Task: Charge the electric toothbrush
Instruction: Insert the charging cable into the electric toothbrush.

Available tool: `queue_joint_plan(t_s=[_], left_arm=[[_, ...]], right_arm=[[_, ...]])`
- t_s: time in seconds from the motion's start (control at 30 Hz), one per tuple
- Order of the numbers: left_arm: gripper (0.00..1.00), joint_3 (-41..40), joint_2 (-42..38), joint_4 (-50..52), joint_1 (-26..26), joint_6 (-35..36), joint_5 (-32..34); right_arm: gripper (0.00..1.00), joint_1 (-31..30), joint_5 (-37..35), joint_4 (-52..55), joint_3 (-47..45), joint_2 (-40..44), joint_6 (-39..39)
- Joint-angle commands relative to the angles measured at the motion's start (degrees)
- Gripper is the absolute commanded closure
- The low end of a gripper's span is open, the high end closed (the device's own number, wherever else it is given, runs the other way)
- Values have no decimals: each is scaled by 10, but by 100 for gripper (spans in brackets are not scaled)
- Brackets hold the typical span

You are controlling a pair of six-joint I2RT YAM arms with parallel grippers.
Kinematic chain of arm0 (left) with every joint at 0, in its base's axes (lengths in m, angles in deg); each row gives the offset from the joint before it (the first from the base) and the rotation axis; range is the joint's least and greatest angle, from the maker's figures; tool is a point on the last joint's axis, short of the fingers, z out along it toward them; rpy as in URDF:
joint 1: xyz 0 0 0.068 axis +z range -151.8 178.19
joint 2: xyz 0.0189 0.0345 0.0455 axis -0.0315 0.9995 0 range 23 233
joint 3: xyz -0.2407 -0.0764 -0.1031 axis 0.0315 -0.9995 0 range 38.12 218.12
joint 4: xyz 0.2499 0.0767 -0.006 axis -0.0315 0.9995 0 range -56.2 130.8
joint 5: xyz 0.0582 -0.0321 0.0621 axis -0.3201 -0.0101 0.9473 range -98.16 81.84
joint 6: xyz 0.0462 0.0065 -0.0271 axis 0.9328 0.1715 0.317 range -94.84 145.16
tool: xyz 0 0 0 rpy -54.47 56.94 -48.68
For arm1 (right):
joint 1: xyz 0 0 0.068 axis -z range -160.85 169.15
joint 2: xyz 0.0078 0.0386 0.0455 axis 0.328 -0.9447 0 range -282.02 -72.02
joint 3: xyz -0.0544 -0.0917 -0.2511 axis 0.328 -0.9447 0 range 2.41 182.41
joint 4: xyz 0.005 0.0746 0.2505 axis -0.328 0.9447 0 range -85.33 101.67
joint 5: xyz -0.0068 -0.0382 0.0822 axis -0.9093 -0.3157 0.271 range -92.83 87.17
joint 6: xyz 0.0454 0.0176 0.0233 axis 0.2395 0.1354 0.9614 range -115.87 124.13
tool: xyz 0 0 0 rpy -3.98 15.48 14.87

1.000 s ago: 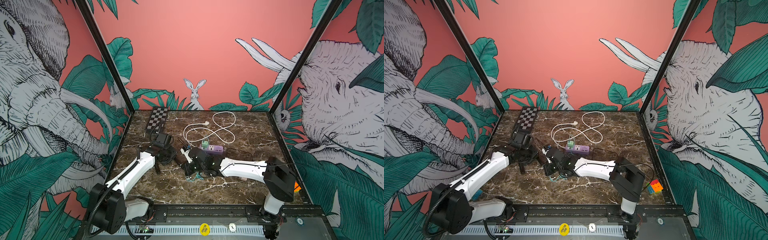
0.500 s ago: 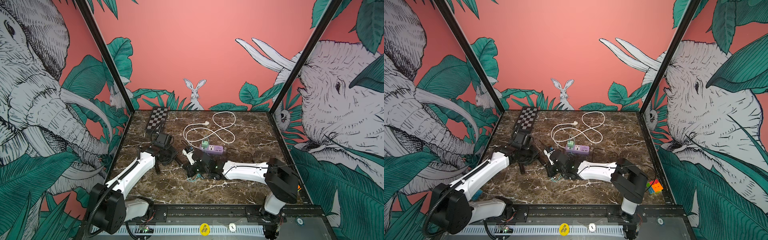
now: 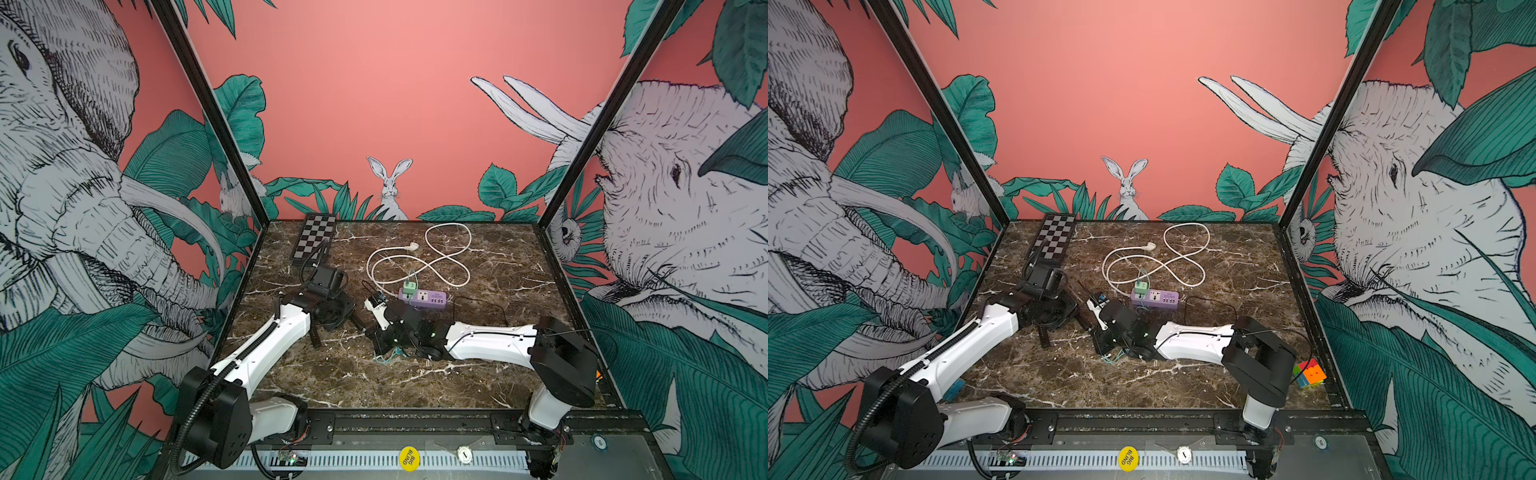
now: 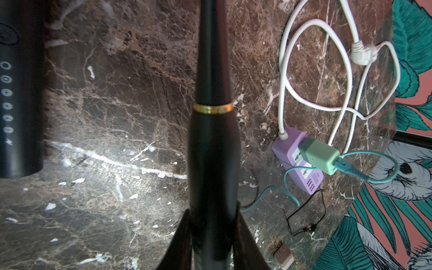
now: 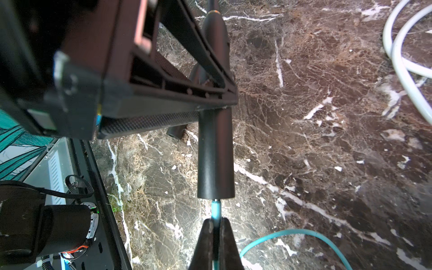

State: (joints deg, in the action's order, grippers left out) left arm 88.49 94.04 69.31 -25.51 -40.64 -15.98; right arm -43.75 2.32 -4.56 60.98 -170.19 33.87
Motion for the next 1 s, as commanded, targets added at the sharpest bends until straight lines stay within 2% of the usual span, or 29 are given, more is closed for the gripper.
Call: queue_joint_plan(t_s=[0.0, 0.43, 0.53, 0.7, 0.97], left_arm=[[100, -19, -16, 43, -9, -5, -33], [100, -19, -20, 44, -9, -2, -31], [100, -15, -23, 49, -9, -4, -23], [100, -10, -27, 47, -9, -8, -28], [100, -3, -30, 56, 0, -3, -25]], right_arm=[[100, 4, -45, -79, 21, 13, -5], [100, 3, -27, -83, 11, 33, -49], [100, 3, -23, -64, 12, 32, -44], [100, 3, -47, -97, -12, 39, -29], [98, 3, -21, -65, -9, 45, -35]])
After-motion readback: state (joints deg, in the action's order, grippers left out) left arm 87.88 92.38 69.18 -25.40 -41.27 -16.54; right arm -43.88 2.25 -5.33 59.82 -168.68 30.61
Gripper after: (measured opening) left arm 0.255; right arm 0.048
